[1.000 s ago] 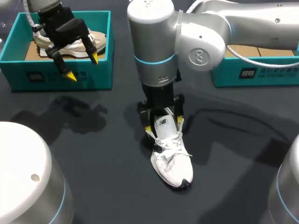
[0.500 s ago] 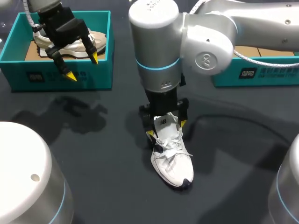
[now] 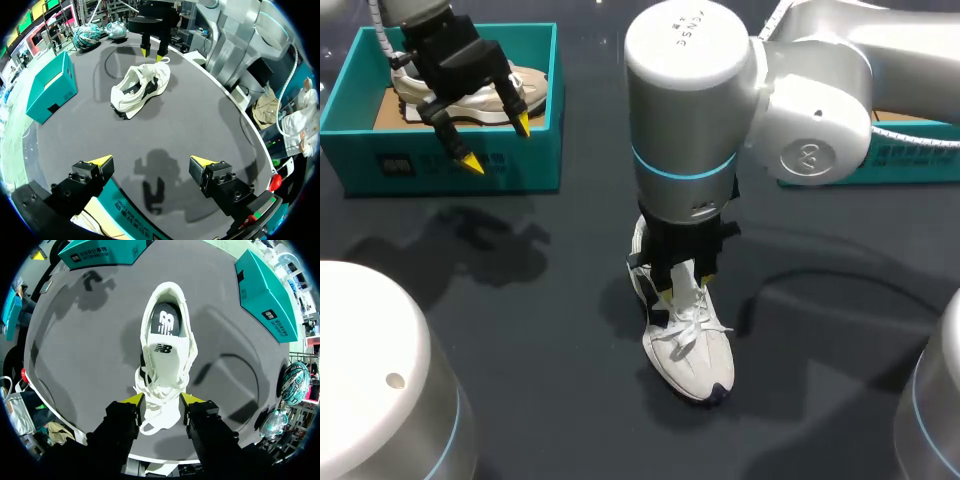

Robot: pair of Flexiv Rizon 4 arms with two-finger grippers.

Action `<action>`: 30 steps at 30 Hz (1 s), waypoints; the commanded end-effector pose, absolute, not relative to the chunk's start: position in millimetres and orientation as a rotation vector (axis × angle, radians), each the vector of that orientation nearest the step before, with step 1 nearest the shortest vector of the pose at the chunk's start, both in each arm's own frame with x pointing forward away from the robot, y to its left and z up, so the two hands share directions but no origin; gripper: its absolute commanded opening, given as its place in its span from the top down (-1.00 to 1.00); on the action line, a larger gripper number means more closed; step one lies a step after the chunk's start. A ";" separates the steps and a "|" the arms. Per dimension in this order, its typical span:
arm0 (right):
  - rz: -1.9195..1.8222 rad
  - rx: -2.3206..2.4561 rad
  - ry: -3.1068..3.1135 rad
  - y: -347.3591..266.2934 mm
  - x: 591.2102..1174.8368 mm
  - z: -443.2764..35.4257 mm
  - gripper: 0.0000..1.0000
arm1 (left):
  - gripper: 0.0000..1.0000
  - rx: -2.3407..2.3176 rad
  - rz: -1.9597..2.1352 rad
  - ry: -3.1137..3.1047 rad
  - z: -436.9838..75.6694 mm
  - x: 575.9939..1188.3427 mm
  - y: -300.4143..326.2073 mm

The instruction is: Take the shoe out of the shoebox, open the shoe tongue, remove and reinsert the insole, then place the shoe into the shoebox

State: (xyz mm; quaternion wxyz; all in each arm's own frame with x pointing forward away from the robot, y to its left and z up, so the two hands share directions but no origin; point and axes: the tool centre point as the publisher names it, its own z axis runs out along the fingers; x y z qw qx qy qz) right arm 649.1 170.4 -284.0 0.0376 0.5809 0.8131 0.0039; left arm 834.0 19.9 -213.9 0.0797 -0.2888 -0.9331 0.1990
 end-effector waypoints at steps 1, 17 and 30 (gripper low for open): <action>0.029 1.748 2.506 174.4 654.4 -289.6 0.74 | -1.00 -0.865 0.592 -2.792 -213.7 834.0 20.5; 0.087 1.649 2.645 187.4 708.1 -332.0 0.76 | -1.00 -0.865 0.592 -2.792 -213.7 834.0 20.5; 0.035 1.589 2.584 189.9 705.1 -309.1 0.55 | -1.00 -0.865 0.592 -2.792 -213.7 834.0 20.5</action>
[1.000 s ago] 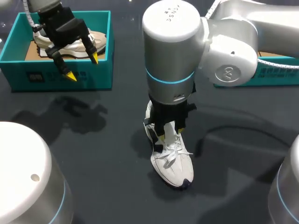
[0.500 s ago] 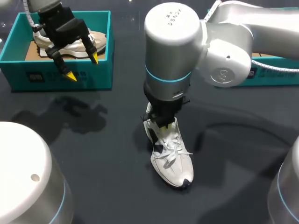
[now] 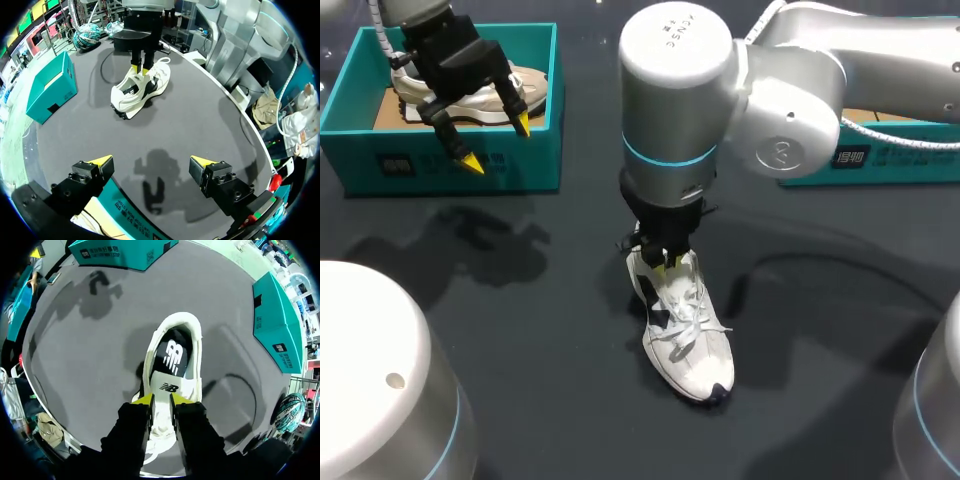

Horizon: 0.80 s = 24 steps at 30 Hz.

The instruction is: Take the shoe out of the shoebox, open the shoe tongue, remove and reinsert the insole, then place the shoe into the shoebox

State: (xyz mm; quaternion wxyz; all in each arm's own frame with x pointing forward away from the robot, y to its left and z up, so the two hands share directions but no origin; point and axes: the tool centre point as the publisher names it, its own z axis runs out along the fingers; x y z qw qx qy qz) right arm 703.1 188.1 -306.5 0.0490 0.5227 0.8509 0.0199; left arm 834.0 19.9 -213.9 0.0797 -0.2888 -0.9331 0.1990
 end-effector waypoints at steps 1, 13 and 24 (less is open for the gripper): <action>0.037 1.590 2.590 189.4 706.7 -312.9 0.55 | -1.00 -0.865 0.592 -2.792 -213.7 834.0 20.5; 0.062 1.534 2.677 184.8 730.4 -334.8 0.57 | -1.00 -0.865 0.592 -2.792 -213.7 834.0 20.5; 0.055 0.857 2.843 195.0 720.6 -259.0 0.42 | -1.00 -0.865 0.592 -2.792 -213.7 834.0 20.5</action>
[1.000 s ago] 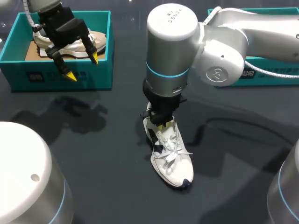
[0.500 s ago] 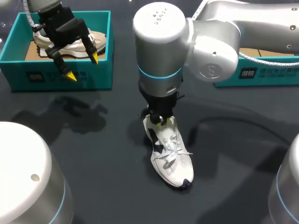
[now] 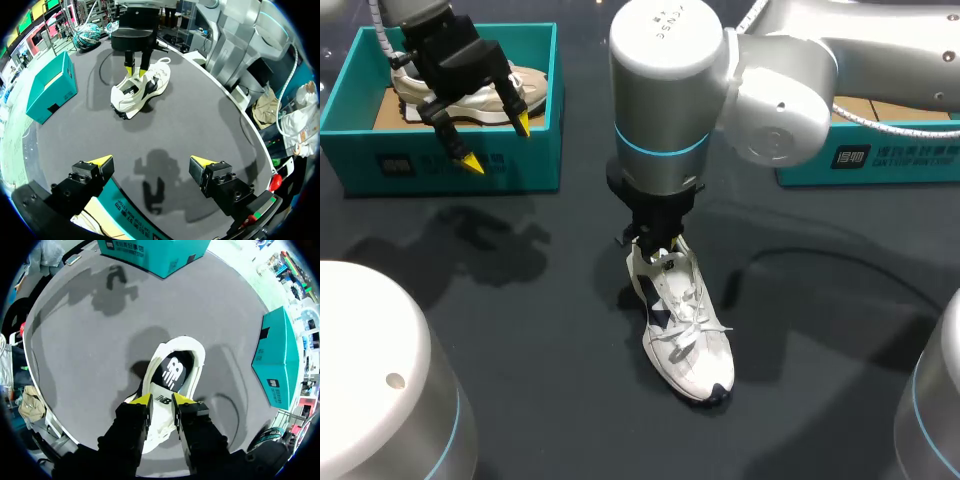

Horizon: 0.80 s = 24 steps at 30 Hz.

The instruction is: Take the shoe out of the shoebox, open the shoe tongue, remove and reinsert the insole, then place the shoe into the shoebox

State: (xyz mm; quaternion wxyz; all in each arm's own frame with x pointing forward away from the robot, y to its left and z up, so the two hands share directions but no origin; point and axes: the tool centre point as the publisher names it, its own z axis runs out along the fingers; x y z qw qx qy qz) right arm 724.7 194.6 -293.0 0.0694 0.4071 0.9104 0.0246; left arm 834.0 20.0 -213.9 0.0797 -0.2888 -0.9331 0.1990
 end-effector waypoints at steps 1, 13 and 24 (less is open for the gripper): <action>0.030 0.790 2.861 194.5 721.7 -257.1 0.44 | -1.00 -0.865 0.592 -2.792 -213.7 834.0 20.5; 0.113 -0.093 2.951 191.0 736.5 -242.2 -1.00 | -1.00 -0.865 0.592 -2.792 -213.7 834.0 20.5; 0.016 -0.213 2.942 202.0 745.5 -247.5 -1.00 | -1.00 -0.865 0.592 -2.792 -213.7 834.0 20.5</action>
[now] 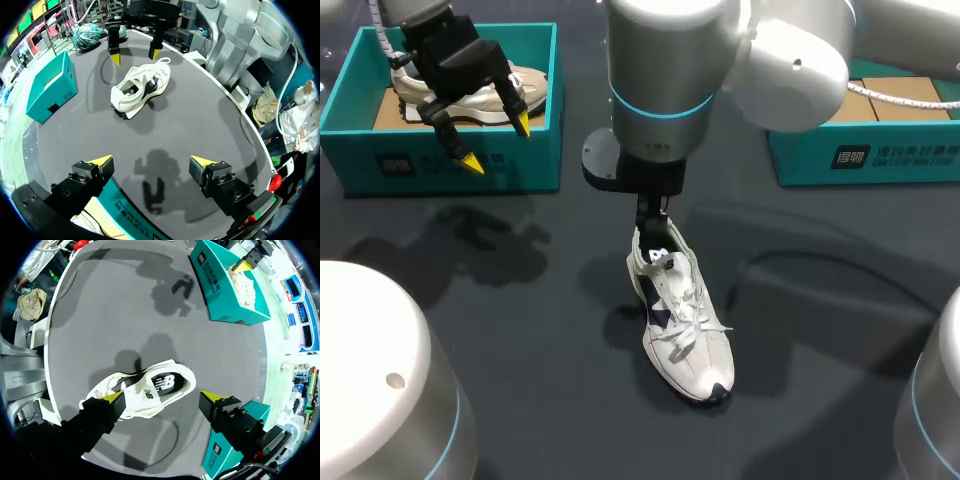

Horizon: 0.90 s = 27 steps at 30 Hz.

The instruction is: Take the shoe out of the shoebox, open the shoe tongue, remove and reinsert the insole, then place the shoe into the shoebox

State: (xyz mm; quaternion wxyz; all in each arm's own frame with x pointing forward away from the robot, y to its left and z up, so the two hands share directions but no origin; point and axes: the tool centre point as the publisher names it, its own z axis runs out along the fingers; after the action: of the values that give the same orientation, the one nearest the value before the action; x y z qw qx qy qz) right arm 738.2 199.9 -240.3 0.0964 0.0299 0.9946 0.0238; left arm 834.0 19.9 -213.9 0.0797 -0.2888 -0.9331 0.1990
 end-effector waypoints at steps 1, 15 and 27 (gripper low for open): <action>-0.001 -0.264 2.923 202.6 748.6 -247.2 -1.00 | -1.00 -0.865 0.592 -2.792 -213.7 834.0 20.5; -0.008 -0.531 2.764 206.3 764.5 -249.4 -1.00 | -1.00 -0.865 0.592 -2.792 -213.7 834.0 20.5; -0.058 -0.613 2.782 212.8 802.6 -280.7 -1.00 | -1.00 -0.865 0.592 -2.792 -213.7 834.0 20.5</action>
State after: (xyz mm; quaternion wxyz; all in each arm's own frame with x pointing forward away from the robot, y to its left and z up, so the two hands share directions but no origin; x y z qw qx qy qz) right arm 792.5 206.5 -268.5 0.1550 -0.2097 0.9652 -0.0204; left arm 834.0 19.9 -213.9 0.0797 -0.2888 -0.9331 0.1990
